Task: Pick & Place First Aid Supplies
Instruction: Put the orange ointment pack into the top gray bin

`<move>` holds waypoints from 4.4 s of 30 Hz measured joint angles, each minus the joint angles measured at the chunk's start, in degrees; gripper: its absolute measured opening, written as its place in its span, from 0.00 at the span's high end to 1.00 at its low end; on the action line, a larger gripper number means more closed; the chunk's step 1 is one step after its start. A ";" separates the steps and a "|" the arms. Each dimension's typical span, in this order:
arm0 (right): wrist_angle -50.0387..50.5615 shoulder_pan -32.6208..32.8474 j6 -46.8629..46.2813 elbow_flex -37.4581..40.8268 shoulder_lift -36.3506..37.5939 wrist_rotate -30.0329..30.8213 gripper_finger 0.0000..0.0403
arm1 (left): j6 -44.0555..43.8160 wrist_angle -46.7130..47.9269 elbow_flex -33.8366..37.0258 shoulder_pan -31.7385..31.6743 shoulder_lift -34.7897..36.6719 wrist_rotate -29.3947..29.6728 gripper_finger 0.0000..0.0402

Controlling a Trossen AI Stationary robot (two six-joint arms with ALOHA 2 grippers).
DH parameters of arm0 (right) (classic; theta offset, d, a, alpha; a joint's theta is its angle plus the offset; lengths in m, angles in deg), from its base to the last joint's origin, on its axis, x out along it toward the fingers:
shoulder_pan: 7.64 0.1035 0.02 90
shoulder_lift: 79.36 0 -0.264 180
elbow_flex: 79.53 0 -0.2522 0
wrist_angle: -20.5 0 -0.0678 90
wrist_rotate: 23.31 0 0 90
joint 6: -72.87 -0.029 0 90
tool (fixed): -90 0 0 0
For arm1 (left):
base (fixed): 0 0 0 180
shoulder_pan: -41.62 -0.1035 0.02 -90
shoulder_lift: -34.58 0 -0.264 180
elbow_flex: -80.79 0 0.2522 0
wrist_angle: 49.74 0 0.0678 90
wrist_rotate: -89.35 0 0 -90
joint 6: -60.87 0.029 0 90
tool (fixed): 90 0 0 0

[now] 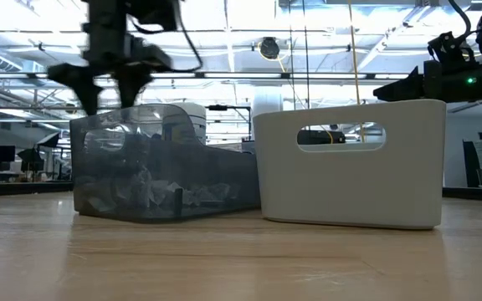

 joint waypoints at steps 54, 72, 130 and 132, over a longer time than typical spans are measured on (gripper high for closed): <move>0.00 0.01 0.00 0.00 0.01 -0.01 0.35 | -50.21 -4.08 34.67 43.65 17.37 -13.44 0.36; 0.01 -0.01 0.01 0.02 0.00 0.00 0.35 | -44.62 -14.40 40.42 40.63 17.47 -13.73 0.44; 0.01 0.01 0.01 0.01 0.00 0.00 0.35 | 1.88 6.62 1.15 6.37 8.43 -7.18 1.00; 0.02 0.01 0.00 0.00 0.01 0.00 0.35 | 5.70 6.73 -1.29 3.20 5.90 -7.42 1.00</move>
